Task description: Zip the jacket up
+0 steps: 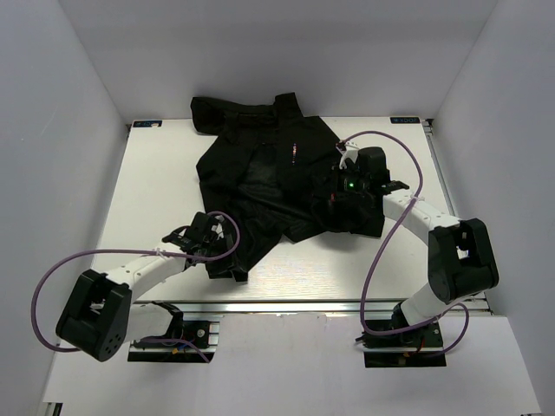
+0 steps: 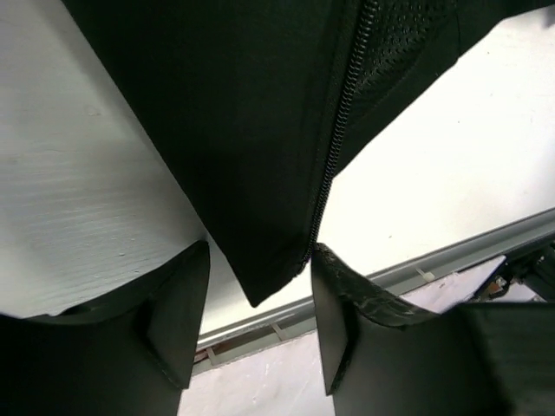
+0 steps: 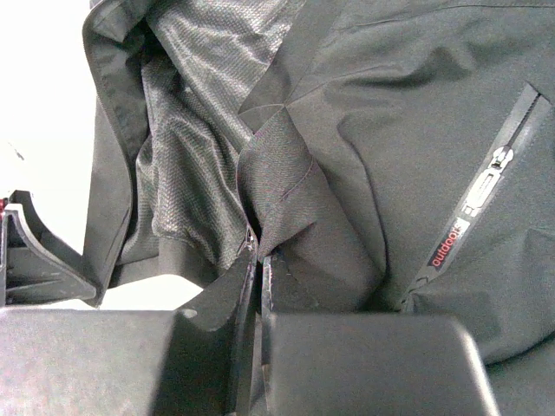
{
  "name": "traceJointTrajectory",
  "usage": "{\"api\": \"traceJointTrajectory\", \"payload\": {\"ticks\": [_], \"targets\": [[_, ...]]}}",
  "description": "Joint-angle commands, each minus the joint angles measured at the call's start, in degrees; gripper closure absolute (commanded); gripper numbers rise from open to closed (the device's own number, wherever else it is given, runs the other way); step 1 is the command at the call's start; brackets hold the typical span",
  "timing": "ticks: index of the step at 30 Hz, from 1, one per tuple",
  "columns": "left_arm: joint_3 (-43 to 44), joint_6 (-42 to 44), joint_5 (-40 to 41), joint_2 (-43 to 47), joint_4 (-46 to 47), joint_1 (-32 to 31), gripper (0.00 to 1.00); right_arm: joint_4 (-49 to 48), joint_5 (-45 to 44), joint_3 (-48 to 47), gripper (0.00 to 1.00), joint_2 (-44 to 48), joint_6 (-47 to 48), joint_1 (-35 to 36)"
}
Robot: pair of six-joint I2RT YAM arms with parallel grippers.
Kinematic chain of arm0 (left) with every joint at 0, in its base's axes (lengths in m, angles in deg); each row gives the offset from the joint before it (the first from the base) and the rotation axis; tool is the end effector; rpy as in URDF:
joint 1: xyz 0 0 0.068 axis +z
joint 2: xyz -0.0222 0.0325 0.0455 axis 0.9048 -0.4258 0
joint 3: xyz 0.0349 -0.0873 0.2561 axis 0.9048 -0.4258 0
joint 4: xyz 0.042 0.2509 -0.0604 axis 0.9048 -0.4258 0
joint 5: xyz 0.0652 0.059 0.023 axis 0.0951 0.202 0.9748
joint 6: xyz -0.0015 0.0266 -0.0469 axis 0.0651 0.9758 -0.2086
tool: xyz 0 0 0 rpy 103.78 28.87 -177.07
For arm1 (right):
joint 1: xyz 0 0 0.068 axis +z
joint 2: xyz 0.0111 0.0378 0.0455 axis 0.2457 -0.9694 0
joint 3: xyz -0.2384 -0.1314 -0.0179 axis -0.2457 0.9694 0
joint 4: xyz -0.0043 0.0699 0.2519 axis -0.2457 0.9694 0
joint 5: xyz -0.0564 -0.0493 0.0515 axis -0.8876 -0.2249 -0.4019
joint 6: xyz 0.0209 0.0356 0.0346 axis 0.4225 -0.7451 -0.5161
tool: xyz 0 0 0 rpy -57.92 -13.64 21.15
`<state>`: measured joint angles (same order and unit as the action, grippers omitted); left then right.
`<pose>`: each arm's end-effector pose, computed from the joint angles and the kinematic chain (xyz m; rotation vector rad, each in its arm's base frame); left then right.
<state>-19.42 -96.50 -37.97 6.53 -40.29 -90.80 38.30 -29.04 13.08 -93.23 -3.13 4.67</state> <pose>0.1718 -0.0953 0.1484 -0.2783 2.8625 -0.6954 0.3221 0.1271 0.2399 -0.3576 2.1308 0.8401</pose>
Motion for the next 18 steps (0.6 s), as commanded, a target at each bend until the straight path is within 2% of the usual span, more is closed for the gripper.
{"api": "traceJointTrajectory", "payload": {"ticks": [1,6,9,11,18], "targets": [[1.1,0.6,2.9,1.6,-0.4,0.0,0.41,-2.8,1.2,0.6,1.0,2.0,0.4,0.3],[0.4,1.1,-1.2,0.6,2.1,0.0,0.52,-2.1,0.2,0.2,1.0,2.2,0.7,0.3],[-2.5,1.2,-5.8,1.6,5.1,0.0,0.53,-1.9,0.1,0.1,1.0,2.2,0.6,0.3],[-4.0,1.6,-7.9,2.4,5.8,0.0,0.49,-2.0,0.2,0.2,1.0,2.2,0.6,0.3],[-4.1,3.1,-6.0,1.3,4.5,0.0,0.49,-2.7,0.0,1.1,1.0,2.5,-0.1,0.3]]}}
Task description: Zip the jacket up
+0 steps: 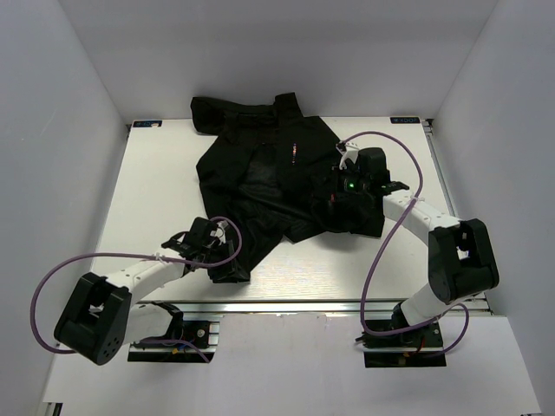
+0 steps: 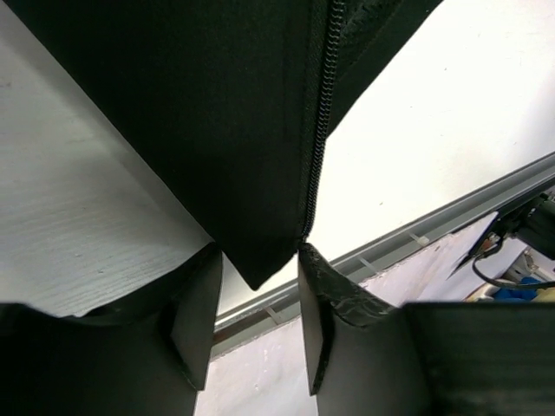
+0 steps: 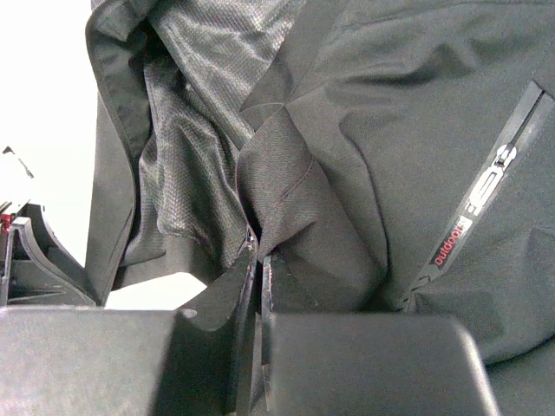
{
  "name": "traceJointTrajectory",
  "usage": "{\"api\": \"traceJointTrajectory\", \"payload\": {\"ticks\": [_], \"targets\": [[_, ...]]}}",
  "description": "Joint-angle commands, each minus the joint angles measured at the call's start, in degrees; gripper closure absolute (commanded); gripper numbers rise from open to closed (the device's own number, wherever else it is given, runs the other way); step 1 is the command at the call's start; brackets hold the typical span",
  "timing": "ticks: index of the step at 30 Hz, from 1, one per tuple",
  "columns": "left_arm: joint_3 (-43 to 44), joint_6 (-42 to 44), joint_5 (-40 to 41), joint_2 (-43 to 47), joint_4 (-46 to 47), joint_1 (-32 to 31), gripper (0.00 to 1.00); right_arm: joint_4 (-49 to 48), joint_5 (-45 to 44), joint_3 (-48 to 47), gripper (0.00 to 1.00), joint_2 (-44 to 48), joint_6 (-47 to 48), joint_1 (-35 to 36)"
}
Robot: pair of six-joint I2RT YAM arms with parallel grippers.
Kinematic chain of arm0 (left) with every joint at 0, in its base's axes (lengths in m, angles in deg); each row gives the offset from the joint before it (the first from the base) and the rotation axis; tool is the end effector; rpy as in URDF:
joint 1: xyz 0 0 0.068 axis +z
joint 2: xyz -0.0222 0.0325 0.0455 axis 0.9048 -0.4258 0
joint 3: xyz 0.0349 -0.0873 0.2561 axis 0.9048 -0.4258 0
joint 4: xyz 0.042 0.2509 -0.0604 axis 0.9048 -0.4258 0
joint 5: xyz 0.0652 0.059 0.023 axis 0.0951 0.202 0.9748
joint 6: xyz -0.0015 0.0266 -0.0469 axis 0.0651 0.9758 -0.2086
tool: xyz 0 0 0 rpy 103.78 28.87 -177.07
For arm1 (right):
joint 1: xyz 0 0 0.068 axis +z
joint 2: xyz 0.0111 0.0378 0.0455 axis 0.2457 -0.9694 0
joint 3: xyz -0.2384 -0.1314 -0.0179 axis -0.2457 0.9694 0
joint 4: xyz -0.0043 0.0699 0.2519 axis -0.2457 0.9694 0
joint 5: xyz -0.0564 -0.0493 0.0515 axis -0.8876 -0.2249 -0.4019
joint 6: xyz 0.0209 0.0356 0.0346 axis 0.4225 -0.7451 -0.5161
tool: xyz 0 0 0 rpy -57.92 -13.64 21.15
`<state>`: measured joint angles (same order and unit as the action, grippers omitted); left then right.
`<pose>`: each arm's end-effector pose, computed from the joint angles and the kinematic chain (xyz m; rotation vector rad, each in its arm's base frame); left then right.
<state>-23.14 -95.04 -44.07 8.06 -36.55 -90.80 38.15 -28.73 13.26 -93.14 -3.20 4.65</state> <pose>0.1622 -0.0946 0.1397 -0.1996 2.8606 -0.8438 0.3215 0.1270 0.2397 -0.3595 2.1296 0.8463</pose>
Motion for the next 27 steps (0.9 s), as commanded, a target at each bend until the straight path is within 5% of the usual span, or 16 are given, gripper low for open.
{"api": "traceJointTrajectory", "payload": {"ticks": [1,12,15,20,27], "targets": [[-0.3,1.7,0.7,-0.8,0.8,0.0,0.5,-2.6,-0.4,0.9,1.0,2.5,-0.1,0.2],[0.8,1.0,-0.5,-6.9,8.7,0.0,0.7,-1.8,0.5,3.0,1.0,3.6,0.5,0.3],[1.4,1.0,-1.2,-7.0,10.3,0.0,0.98,-1.6,3.7,4.5,1.0,5.2,1.3,0.3],[5.2,3.0,-2.7,-3.6,12.9,0.0,1.0,-1.4,9.6,8.0,1.0,8.0,2.5,0.4],[12.4,4.1,-7.6,5.6,18.0,0.0,1.0,-9.3,28.6,11.2,1.0,14.2,2.5,0.5]]}}
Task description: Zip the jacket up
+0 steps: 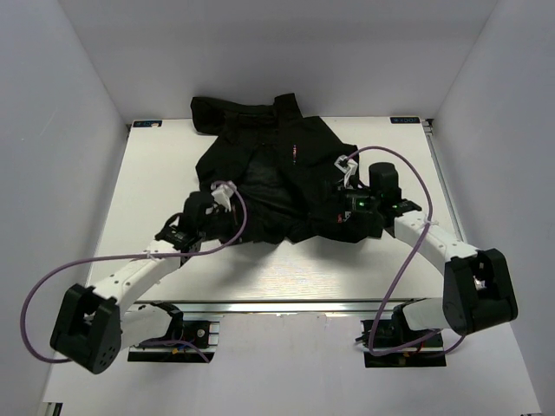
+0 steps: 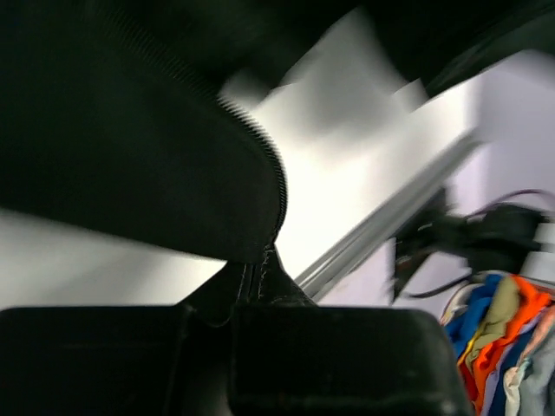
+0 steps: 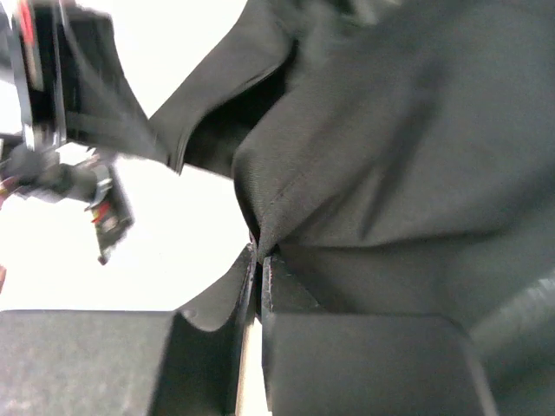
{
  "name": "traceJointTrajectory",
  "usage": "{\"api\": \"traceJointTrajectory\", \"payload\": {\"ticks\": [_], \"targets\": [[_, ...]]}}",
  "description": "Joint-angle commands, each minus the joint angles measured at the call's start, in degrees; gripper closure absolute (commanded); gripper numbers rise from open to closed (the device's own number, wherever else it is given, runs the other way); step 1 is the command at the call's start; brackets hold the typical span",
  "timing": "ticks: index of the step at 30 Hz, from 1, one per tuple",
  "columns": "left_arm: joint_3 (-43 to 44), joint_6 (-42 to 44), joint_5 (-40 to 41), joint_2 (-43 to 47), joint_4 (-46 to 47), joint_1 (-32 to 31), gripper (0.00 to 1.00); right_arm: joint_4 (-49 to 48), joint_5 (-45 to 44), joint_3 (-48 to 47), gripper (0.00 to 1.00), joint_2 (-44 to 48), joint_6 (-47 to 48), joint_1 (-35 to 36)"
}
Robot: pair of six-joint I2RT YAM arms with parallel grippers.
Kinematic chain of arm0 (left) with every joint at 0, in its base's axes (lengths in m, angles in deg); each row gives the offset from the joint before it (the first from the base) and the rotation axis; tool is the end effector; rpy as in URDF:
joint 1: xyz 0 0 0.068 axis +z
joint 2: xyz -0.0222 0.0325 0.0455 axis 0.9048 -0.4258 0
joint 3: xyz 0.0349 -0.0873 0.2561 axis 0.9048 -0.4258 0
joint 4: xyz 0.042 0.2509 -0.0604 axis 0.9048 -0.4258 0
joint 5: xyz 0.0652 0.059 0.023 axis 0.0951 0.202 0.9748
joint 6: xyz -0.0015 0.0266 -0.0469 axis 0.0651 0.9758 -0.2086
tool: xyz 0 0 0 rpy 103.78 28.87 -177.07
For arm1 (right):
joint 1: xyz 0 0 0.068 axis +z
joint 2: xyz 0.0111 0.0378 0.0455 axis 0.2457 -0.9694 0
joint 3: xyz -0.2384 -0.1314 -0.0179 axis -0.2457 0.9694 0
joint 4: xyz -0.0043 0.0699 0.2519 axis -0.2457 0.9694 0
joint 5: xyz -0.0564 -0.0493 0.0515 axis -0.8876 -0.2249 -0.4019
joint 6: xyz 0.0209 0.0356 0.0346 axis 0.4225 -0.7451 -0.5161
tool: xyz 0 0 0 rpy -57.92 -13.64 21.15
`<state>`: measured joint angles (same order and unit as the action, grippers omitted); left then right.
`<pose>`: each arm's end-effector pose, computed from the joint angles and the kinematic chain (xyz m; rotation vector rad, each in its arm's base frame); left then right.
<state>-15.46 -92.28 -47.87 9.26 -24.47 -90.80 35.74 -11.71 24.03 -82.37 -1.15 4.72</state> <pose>0.1988 -0.1148 0.1966 0.0264 2.4893 -1.0590 0.2690 0.1184 0.2411 -0.5951 2.0193 1.1313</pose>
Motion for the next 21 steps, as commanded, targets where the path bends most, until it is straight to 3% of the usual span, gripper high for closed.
{"api": "traceJointTrajectory", "payload": {"ticks": [1,4,8,12,21], "targets": [[5.8,1.2,-4.4,6.2,7.5,0.0,1.0,-8.4,13.3,0.6,1.0,3.8,-0.1,0.5],[8.4,0.8,-6.7,8.4,12.5,0.0,1.0,-14.1,17.0,0.2,1.0,4.8,-4.4,0.5],[8.4,1.6,-8.7,8.5,19.2,-0.1,1.0,-32.0,24.8,1.0,1.0,4.7,-16.4,0.7],[8.7,0.8,-12.6,5.9,24.4,-0.3,1.0,-41.6,27.1,0.1,1.0,3.0,-25.9,1.6],[7.2,-0.8,-13.9,4.4,31.9,-1.1,1.0,-45.2,24.4,-0.4,1.0,-1.7,-30.0,7.5]]}}
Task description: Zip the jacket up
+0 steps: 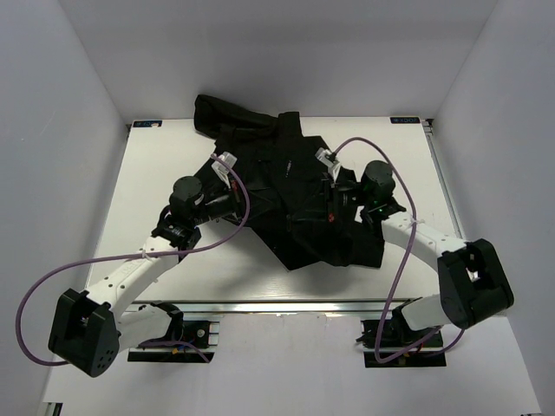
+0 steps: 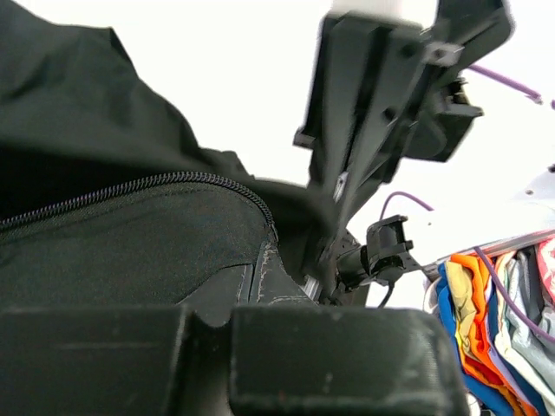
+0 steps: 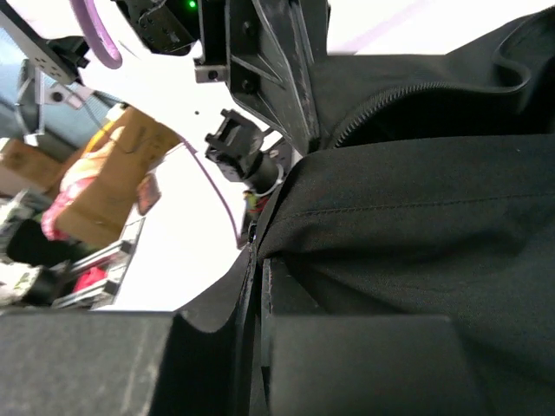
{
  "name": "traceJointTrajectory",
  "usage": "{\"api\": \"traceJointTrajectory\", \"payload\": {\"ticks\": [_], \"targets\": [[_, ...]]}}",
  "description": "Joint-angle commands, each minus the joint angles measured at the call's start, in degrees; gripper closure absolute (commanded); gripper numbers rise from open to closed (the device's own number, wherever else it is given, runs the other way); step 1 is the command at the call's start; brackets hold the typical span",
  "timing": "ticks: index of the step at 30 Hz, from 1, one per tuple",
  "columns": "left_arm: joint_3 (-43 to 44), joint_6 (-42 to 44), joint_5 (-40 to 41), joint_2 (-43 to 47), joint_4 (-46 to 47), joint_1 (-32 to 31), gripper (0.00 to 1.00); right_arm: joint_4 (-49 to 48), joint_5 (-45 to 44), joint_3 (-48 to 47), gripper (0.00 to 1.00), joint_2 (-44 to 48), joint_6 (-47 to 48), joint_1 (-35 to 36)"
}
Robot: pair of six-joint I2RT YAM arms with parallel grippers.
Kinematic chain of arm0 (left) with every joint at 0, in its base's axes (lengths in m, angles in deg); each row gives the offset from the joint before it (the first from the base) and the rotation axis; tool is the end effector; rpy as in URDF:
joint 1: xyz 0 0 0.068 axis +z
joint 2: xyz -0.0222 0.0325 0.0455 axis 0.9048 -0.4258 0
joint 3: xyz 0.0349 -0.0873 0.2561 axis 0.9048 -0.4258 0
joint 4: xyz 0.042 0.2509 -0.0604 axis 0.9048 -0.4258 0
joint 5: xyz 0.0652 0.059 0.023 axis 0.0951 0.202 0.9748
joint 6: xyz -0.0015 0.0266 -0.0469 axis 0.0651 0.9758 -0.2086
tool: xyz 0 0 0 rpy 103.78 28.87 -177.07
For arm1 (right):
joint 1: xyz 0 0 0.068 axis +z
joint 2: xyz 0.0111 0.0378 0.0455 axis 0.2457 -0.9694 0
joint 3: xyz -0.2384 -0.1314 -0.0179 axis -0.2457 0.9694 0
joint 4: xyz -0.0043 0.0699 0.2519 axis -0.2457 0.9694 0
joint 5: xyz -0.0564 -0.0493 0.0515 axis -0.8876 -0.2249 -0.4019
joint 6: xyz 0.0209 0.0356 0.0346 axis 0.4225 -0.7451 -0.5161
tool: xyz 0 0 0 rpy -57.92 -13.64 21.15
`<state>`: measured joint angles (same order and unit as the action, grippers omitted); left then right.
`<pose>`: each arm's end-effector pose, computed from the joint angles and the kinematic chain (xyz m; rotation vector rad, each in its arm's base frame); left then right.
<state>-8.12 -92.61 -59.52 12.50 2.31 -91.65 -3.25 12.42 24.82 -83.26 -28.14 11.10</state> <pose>0.2148 -0.1335 0.2972 0.4005 1.8145 -1.3670 0.2507 0.1551 0.2959 -0.9205 1.5391 1.6893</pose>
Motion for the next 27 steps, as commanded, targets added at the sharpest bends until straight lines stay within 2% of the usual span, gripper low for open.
{"api": "traceJointTrajectory", "payload": {"ticks": [1,3,4,5,7,8,11,14,17,18,19,22,25,27], "targets": [[-0.2,-0.5,-2.1,1.3,5.7,-0.3,1.0,-7.4,-0.4,-0.9,1.0,-1.1,-4.7,1.1],[-0.7,-0.5,-2.1,1.9,6.0,-0.4,1.0,-13.4,-2.0,0.5,1.0,-2.4,-7.8,1.2],[-0.8,-0.4,-1.9,2.1,5.9,-0.4,1.0,-17.1,-2.4,0.9,1.0,-3.0,-13.4,1.3],[-1.0,-0.2,-1.9,2.3,5.9,-0.5,1.0,-26.4,-3.0,1.6,1.0,-4.5,-16.9,1.3],[-1.4,0.0,-1.6,2.4,5.9,-0.6,1.0,-36.8,-4.8,3.5,1.0,-6.2,-23.6,1.3],[-1.5,0.0,-1.6,2.4,5.9,-0.6,1.0,-45.5,-6.5,4.1,1.0,-8.3,-30.1,1.3],[-1.3,0.4,-1.4,2.4,5.1,-0.7,1.0,-51.5,-7.6,3.9,1.0,-12.3,-35.3,1.3],[-0.9,1.2,-0.7,2.7,3.7,-0.9,1.0,-49.1,-8.6,4.0,1.0,-12.2,-33.5,1.7],[-1.1,1.7,0.8,3.1,2.8,-1.1,1.0,-39.2,-9.9,4.1,1.0,-8.4,-25.2,2.0],[-1.2,1.8,1.2,3.1,2.2,-1.1,1.0,-35.5,-10.5,4.0,1.0,-7.0,-19.4,2.1],[-1.0,2.0,1.7,3.1,1.6,-1.1,1.0,-27.4,-11.2,3.6,1.0,-5.8,-16.2,2.3],[-1.1,1.9,2.8,3.2,1.0,-1.1,1.0,-15.5,-14.4,3.7,1.0,-0.7,-5.3,2.5],[-1.3,1.4,3.3,3.4,1.7,-1.1,1.0,-6.6,-16.3,2.6,1.0,2.4,2.0,2.8],[-1.4,0.4,2.9,3.5,3.2,-1.1,1.0,-3.9,-16.6,2.5,1.0,3.3,3.0,3.0]]}}
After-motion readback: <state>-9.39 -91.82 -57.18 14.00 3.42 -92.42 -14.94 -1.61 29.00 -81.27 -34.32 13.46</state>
